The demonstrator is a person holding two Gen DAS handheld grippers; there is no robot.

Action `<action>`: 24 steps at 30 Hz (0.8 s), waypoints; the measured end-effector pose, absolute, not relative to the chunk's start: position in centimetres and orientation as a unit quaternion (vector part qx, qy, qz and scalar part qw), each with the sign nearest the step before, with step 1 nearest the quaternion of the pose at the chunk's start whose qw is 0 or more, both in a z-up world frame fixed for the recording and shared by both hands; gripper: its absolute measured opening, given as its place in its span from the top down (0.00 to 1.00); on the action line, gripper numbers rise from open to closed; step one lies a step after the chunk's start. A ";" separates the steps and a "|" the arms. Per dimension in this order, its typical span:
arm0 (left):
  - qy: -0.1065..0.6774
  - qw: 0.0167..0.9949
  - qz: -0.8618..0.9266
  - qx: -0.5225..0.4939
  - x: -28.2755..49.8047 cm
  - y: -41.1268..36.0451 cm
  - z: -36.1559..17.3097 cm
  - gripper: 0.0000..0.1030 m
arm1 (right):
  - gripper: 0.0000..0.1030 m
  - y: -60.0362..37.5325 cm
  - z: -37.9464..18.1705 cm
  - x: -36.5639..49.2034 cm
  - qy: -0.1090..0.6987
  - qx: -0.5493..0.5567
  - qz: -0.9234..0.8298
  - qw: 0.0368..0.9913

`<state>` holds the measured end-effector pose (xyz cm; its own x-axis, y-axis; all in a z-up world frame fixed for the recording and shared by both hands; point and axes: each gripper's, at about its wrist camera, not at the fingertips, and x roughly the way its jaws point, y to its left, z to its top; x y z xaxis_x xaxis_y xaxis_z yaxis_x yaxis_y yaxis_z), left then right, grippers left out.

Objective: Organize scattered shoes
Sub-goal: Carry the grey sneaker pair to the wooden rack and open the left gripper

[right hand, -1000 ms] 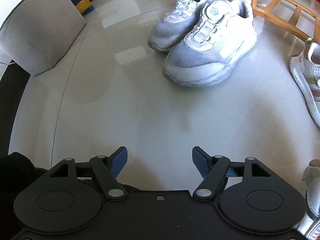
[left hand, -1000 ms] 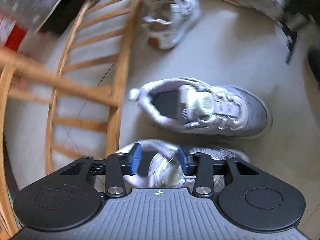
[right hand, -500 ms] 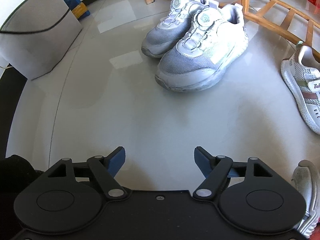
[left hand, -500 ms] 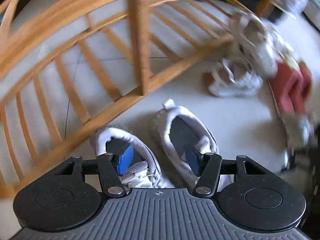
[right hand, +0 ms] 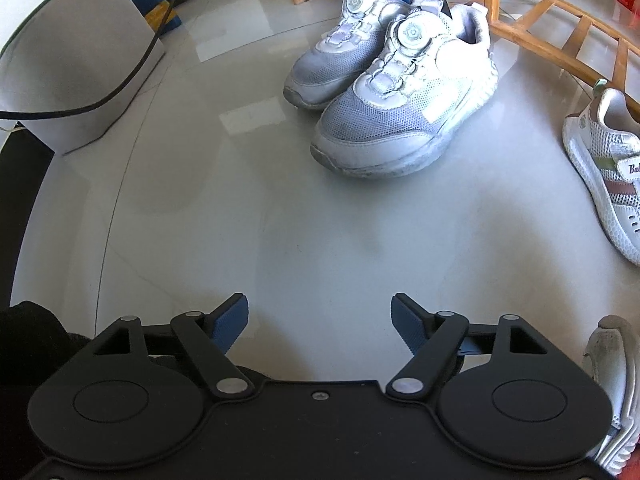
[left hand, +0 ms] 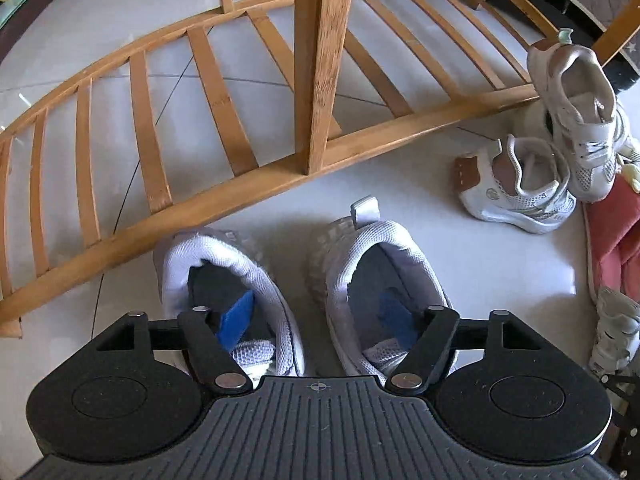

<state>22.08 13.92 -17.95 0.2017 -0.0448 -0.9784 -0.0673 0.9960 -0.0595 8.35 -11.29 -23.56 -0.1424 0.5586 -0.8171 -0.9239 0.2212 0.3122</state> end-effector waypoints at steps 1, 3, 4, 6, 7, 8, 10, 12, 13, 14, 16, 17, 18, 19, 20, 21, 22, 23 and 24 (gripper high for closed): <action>0.631 0.774 0.007 -0.046 22.0 14.0 -17.9 0.27 | 0.21 -11.3 -23.5 8.4 0.469 -0.194 0.592 0.626; 0.629 0.776 0.007 -0.045 21.8 14.0 -17.9 0.27 | 0.21 -11.3 -23.6 8.4 0.469 -0.193 0.591 0.627; 0.629 0.776 0.007 -0.046 21.8 14.1 -18.0 0.27 | 0.21 -11.3 -23.6 8.4 0.469 -0.194 0.591 0.627; 0.632 0.774 0.004 -0.049 21.8 14.1 -18.0 0.27 | 0.21 -11.3 -23.6 8.5 0.470 -0.194 0.591 0.626; 0.635 0.771 0.002 -0.050 21.8 14.0 -18.0 0.27 | 0.21 -11.3 -23.6 8.4 0.470 -0.194 0.591 0.626; 0.637 0.769 -0.001 -0.051 21.8 14.0 -18.0 0.27 | 0.21 -11.3 -23.7 8.5 0.471 -0.194 0.591 0.626; 0.645 0.763 -0.005 -0.049 21.9 14.0 -18.0 0.27 | 0.21 -11.3 -23.7 8.5 0.471 -0.195 0.592 0.625; 0.652 0.756 -0.004 -0.054 22.1 14.2 -18.2 0.27 | 0.21 -11.2 -23.7 8.5 0.471 -0.195 0.591 0.625; 0.655 0.754 0.000 -0.058 22.2 14.3 -18.3 0.27 | 0.21 -11.2 -23.7 8.6 0.471 -0.195 0.591 0.625; 0.660 0.749 0.012 -0.064 22.4 14.5 -18.6 0.27 | 0.21 -11.2 -23.7 8.6 0.471 -0.195 0.591 0.625; 0.665 0.743 0.013 -0.068 22.6 14.4 -18.8 0.26 | 0.21 -11.2 -23.7 8.7 0.471 -0.195 0.590 0.625; 0.668 0.741 0.013 -0.069 22.6 14.4 -18.9 0.25 | 0.21 -11.2 -23.7 8.7 0.471 -0.195 0.591 0.625; 0.670 0.740 0.010 -0.066 22.6 14.2 -18.9 0.25 | 0.21 -11.3 -23.7 8.6 0.471 -0.195 0.591 0.626; 0.671 0.739 0.007 -0.063 22.6 14.1 -18.9 0.26 | 0.21 -11.3 -23.7 8.6 0.471 -0.194 0.591 0.626; 0.672 0.739 0.005 -0.059 22.6 14.0 -18.9 0.27 | 0.21 -11.3 -23.7 8.6 0.471 -0.195 0.591 0.625; 0.672 0.738 0.005 -0.059 22.7 14.0 -19.0 0.27 | 0.21 -11.3 -23.8 8.7 0.472 -0.195 0.590 0.625; 0.670 0.739 0.012 -0.061 22.9 14.2 -19.1 0.30 | 0.21 -11.3 -23.9 8.7 0.472 -0.196 0.591 0.624; 0.668 0.741 0.021 -0.063 23.1 14.5 -19.2 0.35 | 0.21 -11.2 -23.9 8.7 0.472 -0.197 0.591 0.624; 0.668 0.741 0.025 -0.065 23.3 14.6 -19.3 0.36 | 0.21 -11.2 -23.9 8.7 0.472 -0.197 0.591 0.623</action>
